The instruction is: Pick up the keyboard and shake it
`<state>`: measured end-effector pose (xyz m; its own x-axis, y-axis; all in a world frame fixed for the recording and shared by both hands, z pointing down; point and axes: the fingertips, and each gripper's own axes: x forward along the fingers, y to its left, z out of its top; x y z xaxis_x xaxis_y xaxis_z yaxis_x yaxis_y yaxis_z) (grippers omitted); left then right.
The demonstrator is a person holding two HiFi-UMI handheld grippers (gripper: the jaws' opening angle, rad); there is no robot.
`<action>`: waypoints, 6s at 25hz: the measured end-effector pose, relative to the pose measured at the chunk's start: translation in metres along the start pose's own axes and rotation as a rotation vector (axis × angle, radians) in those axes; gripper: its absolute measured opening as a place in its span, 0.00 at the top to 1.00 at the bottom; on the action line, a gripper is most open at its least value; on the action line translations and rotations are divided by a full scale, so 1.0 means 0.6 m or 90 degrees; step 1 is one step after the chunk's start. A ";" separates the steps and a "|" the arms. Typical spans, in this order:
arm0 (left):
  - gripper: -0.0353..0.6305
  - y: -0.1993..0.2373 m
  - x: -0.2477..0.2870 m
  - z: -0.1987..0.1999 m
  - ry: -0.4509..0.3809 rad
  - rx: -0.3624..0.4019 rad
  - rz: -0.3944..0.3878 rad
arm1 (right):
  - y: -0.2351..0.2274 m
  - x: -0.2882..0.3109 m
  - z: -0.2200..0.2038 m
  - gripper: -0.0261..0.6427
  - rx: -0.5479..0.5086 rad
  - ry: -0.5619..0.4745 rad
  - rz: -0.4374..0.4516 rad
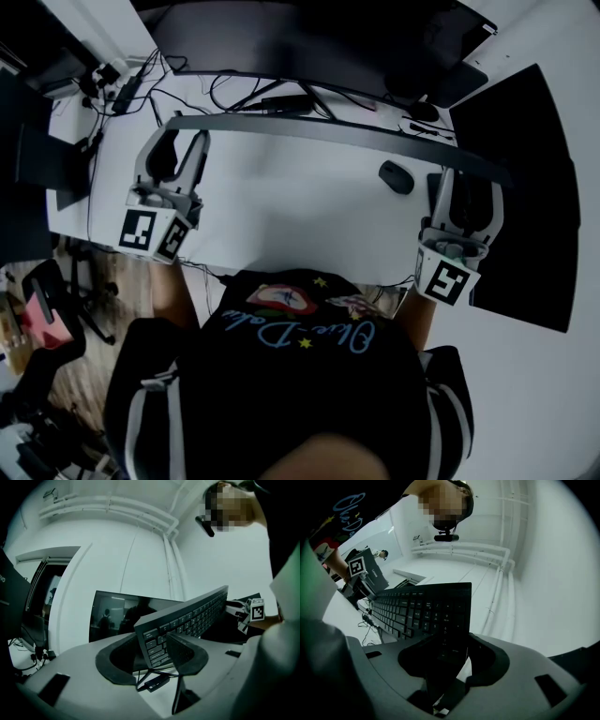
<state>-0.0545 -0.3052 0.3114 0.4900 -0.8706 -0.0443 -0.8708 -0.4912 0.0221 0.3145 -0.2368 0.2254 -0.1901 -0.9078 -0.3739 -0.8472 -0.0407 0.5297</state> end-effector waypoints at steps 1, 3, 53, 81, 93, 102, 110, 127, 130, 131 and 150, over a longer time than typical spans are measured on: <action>0.68 -0.001 0.000 0.001 0.000 0.002 0.001 | -0.001 0.000 0.001 0.70 0.000 -0.002 0.000; 0.68 -0.002 -0.001 0.004 -0.001 0.005 0.002 | -0.003 -0.001 0.006 0.70 0.000 -0.007 0.000; 0.68 -0.013 -0.026 -0.225 0.239 -0.055 0.019 | 0.133 -0.099 -0.249 0.70 0.213 0.287 0.112; 0.68 0.032 -0.076 -0.390 0.444 -0.079 0.032 | 0.317 -0.222 -0.402 0.71 0.421 0.574 0.220; 0.67 0.041 -0.036 -0.439 0.482 -0.120 0.015 | 0.340 -0.236 -0.446 0.71 0.471 0.645 0.235; 0.67 0.051 -0.026 -0.471 0.504 -0.141 0.048 | 0.353 -0.236 -0.460 0.71 0.484 0.664 0.253; 0.67 0.052 -0.025 -0.489 0.513 -0.144 0.064 | 0.357 -0.232 -0.466 0.71 0.463 0.673 0.265; 0.65 0.075 -0.049 -0.484 0.430 -0.203 0.145 | 0.341 -0.231 -0.469 0.66 0.391 0.666 0.240; 0.65 0.080 -0.053 -0.453 0.398 -0.204 0.146 | 0.306 -0.211 -0.453 0.65 0.393 0.636 0.191; 0.65 0.081 -0.051 -0.438 0.381 -0.205 0.146 | 0.294 -0.198 -0.445 0.66 0.391 0.620 0.178; 0.94 -0.036 0.012 -0.158 0.191 -0.021 0.021 | 0.234 -0.031 -0.201 0.96 0.466 0.307 0.183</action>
<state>-0.0280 -0.3036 0.4055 0.4555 -0.8530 0.2546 -0.8872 -0.4585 0.0512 0.2588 -0.2761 0.3984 -0.3539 -0.9244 0.1422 -0.9331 0.3384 -0.1219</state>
